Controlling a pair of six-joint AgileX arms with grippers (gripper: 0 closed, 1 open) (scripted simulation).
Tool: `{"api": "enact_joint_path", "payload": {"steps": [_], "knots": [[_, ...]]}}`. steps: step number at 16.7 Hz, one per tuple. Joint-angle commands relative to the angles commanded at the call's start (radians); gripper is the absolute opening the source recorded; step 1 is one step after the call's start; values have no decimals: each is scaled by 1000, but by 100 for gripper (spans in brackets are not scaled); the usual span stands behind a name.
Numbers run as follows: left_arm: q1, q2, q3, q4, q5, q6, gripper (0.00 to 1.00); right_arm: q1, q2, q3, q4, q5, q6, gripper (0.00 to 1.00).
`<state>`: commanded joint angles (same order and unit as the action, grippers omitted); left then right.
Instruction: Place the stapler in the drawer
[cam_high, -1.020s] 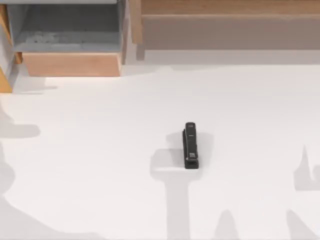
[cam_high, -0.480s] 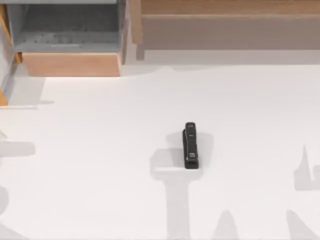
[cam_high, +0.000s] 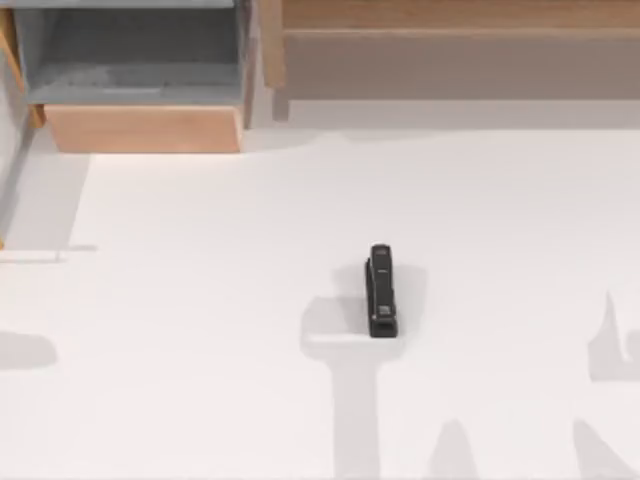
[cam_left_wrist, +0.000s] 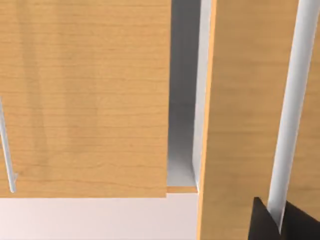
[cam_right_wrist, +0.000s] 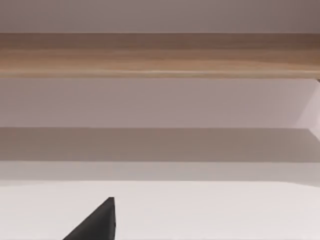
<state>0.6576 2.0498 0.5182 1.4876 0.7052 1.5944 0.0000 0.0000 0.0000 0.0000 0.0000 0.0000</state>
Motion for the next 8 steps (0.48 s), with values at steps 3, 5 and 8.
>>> {"api": "enact_joint_path", "payload": {"steps": [3,5,8], "knots": [[22,-14,-33,19,18,1,0,0,0,0,0,0,0,100],[22,-14,-33,19,18,1,0,0,0,0,0,0,0,100],[22,-14,-33,19,18,1,15,0,0,0,0,0,0,100]]}}
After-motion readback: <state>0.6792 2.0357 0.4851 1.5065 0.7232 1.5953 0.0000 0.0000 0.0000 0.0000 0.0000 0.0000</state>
